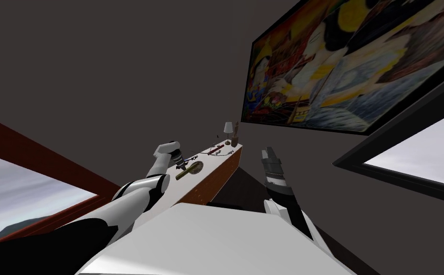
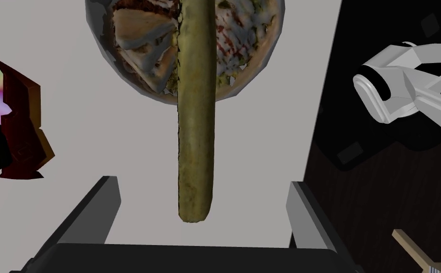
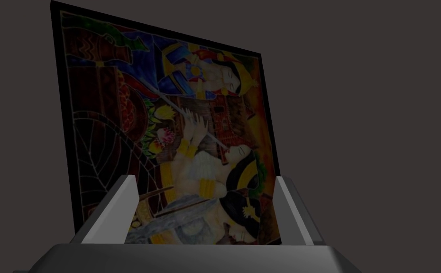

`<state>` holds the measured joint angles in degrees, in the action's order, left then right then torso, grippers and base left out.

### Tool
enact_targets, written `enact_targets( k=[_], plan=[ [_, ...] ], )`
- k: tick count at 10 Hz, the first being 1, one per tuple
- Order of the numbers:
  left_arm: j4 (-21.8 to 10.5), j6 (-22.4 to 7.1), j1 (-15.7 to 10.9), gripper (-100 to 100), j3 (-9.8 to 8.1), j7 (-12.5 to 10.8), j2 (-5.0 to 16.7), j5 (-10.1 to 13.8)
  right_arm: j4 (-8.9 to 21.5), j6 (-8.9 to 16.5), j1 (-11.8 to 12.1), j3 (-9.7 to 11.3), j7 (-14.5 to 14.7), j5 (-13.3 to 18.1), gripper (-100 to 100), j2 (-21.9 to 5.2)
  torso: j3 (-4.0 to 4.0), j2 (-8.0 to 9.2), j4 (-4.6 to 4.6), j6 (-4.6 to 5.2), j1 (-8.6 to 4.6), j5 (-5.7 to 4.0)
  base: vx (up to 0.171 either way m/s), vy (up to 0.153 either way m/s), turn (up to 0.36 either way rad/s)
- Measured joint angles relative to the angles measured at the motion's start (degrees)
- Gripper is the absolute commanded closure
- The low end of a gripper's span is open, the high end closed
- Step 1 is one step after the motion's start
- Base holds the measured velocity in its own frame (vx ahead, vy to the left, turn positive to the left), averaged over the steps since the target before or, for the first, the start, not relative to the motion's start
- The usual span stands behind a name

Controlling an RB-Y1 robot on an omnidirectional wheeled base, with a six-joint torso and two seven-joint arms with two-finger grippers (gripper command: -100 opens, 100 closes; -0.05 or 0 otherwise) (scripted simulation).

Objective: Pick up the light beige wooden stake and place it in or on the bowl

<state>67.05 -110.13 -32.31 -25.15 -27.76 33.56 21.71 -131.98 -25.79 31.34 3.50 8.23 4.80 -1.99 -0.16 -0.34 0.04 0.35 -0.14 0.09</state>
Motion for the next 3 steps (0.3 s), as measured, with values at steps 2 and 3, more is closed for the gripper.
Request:
enact_targets(
  k=[2,3],
  plan=[
    [0.0,0.0,0.0,0,0.0,0.0,0.0,0.0,0.0,0.0,0.0,0.0,0.0,0.0,0,0.0,-0.01,-0.01,0.0,0.0,0.0,0.0,0.0,0.0,0.0],
    [0.0,0.0,0.0,0,0.0,0.0,0.0,0.0,0.0,0.0,0.0,0.0,0.0,0.0,0,0.0,-0.01,-0.01,0.0,0.0,0.0,0.0,0.0,0.0,0.0]
  ],
)
